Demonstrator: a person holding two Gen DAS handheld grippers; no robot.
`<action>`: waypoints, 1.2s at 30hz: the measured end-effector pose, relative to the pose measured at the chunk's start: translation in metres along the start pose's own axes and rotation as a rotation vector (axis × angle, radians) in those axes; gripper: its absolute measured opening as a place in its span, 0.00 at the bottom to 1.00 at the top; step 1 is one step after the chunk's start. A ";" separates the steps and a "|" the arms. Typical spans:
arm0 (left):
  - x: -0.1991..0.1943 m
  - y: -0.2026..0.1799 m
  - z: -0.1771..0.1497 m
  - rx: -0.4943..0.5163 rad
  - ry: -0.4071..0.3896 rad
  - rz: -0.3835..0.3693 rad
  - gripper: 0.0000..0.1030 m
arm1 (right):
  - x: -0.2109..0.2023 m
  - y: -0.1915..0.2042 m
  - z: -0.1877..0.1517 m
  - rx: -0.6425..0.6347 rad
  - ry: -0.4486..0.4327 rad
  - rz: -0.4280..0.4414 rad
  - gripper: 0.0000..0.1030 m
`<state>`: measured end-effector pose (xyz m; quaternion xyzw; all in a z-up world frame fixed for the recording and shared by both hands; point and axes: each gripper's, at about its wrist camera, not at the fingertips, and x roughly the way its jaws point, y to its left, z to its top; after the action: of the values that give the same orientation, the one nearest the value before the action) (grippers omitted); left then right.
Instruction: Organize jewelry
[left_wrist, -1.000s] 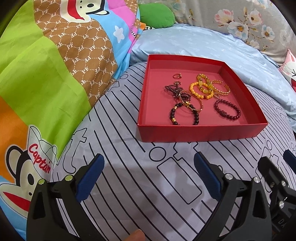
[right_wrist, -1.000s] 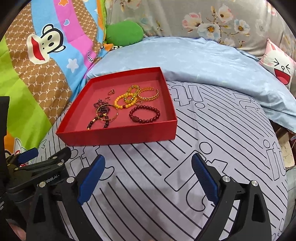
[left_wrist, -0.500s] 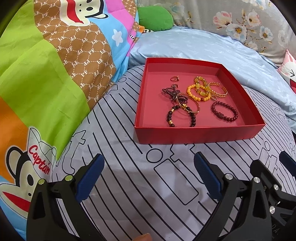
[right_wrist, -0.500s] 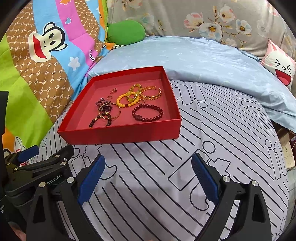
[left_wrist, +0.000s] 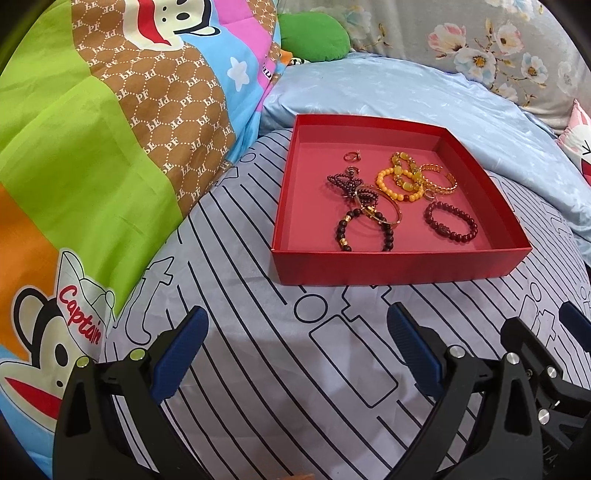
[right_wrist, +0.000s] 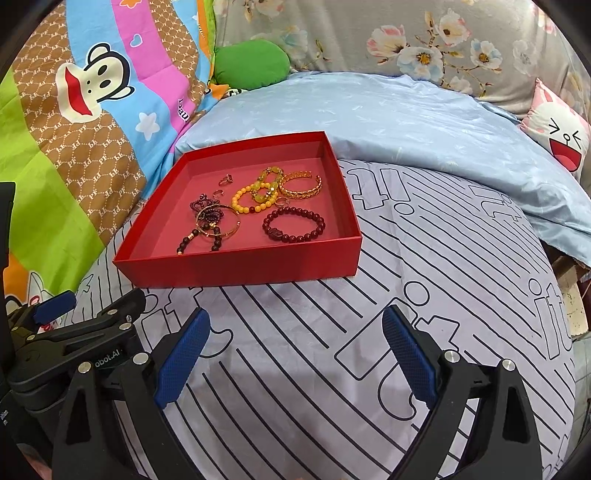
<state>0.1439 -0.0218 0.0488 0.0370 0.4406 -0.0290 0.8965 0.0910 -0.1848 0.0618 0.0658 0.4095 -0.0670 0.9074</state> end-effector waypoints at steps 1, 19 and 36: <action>0.000 0.000 0.000 -0.001 0.001 0.000 0.90 | 0.000 0.000 0.000 0.001 0.000 0.001 0.88; 0.001 0.002 0.001 -0.007 0.004 0.005 0.90 | 0.000 0.001 -0.001 -0.007 -0.001 -0.002 0.88; -0.001 0.001 0.001 -0.002 -0.007 0.012 0.90 | 0.000 0.002 -0.001 -0.011 -0.001 -0.005 0.88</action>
<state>0.1441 -0.0209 0.0499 0.0386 0.4373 -0.0235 0.8982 0.0907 -0.1828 0.0611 0.0596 0.4094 -0.0671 0.9079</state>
